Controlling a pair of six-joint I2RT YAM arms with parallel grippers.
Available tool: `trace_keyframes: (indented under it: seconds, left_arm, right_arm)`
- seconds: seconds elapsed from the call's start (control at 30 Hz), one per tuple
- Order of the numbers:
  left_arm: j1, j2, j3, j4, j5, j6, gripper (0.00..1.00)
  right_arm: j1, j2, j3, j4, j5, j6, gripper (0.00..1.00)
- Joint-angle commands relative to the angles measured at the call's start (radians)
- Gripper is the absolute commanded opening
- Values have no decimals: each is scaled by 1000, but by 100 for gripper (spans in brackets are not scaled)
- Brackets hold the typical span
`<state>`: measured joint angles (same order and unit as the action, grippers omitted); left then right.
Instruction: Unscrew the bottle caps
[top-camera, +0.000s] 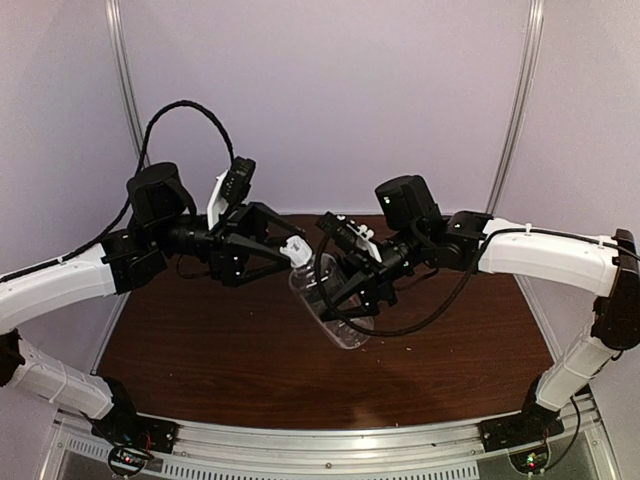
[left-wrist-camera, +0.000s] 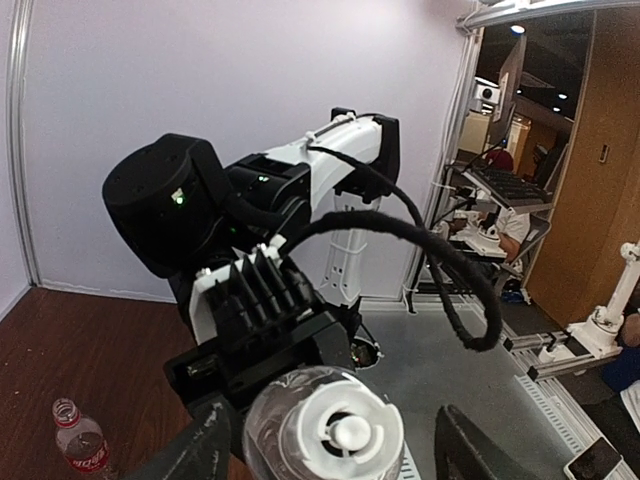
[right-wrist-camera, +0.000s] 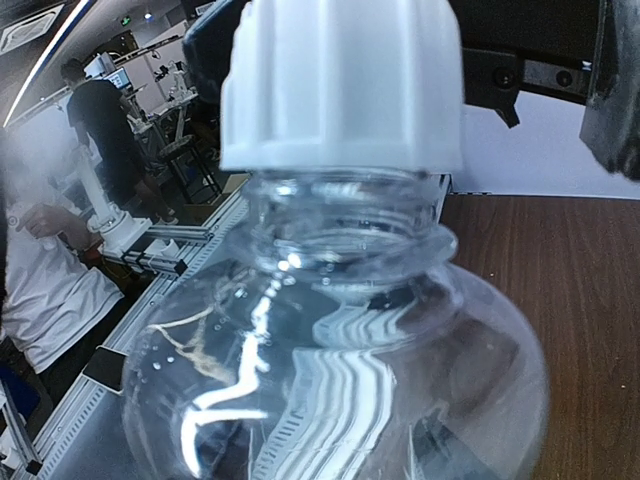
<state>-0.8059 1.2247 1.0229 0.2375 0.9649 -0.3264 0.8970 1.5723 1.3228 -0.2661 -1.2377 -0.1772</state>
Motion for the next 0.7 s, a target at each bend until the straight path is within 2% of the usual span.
trace_keyframes:
  seconds: [0.0, 0.33, 0.53, 0.67]
  left_arm:
    - [5, 31, 39, 131, 97, -54, 68]
    - [-9, 59, 23, 177, 112, -80, 54]
    - [-13, 53, 15, 177, 109, -82, 40]
    - [-14, 39, 7, 147, 62, -83, 30]
  right_arm:
    - [3, 13, 24, 27, -66, 11, 41]
    - [3, 13, 15, 55, -72, 25, 41]
    - [3, 14, 16, 57, -56, 31, 41]
    - [2, 9, 17, 61, 12, 45, 41]
